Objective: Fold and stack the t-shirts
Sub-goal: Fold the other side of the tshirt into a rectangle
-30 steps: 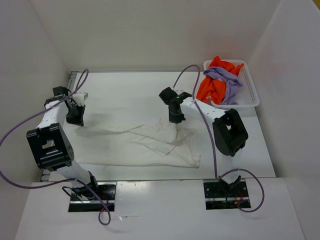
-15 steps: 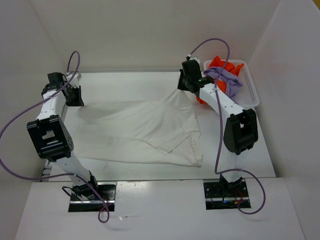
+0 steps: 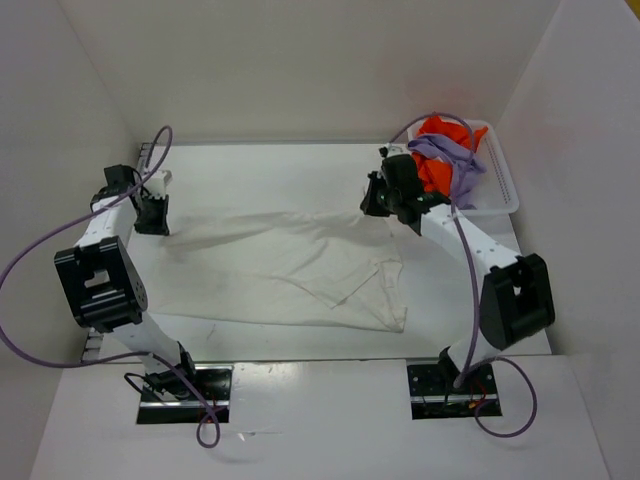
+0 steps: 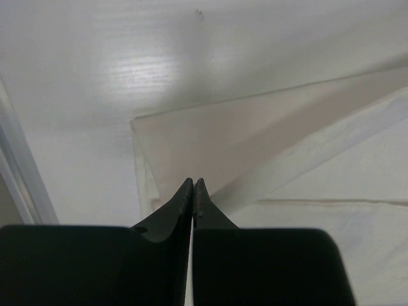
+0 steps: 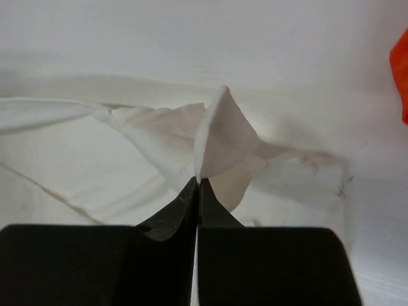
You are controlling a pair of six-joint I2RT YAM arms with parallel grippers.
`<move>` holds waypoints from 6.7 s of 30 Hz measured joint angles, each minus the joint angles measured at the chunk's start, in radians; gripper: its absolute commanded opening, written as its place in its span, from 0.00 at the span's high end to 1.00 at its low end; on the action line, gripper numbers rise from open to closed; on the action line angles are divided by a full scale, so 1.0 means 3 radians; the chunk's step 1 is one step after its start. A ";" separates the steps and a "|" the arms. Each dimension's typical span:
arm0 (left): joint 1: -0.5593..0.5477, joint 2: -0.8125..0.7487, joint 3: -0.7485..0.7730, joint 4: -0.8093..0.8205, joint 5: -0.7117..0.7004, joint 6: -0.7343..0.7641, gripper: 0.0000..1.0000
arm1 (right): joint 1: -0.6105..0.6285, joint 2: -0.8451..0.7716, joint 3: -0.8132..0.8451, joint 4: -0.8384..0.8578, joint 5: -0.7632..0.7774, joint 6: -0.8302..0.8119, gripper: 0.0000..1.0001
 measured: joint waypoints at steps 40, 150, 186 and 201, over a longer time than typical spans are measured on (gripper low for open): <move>-0.0008 -0.0313 -0.0767 0.0244 -0.0880 0.0729 0.88 | 0.0122 -0.0412 -0.1197 -0.0600 -0.0259 0.0520 0.82; -0.0287 -0.0328 -0.0919 0.0877 -0.1419 0.0790 0.64 | 0.0411 -0.0516 -0.0486 -0.1708 -0.0244 0.0725 0.49; -0.0221 0.0763 0.0248 0.0472 -0.0870 0.0294 0.14 | 0.0398 -0.0367 -0.1026 -0.1347 0.0039 0.1631 0.36; -0.0244 0.0879 0.0309 0.0491 -0.0809 0.0290 0.85 | 0.0398 -0.0177 -0.1085 -0.1237 -0.0214 0.1610 0.36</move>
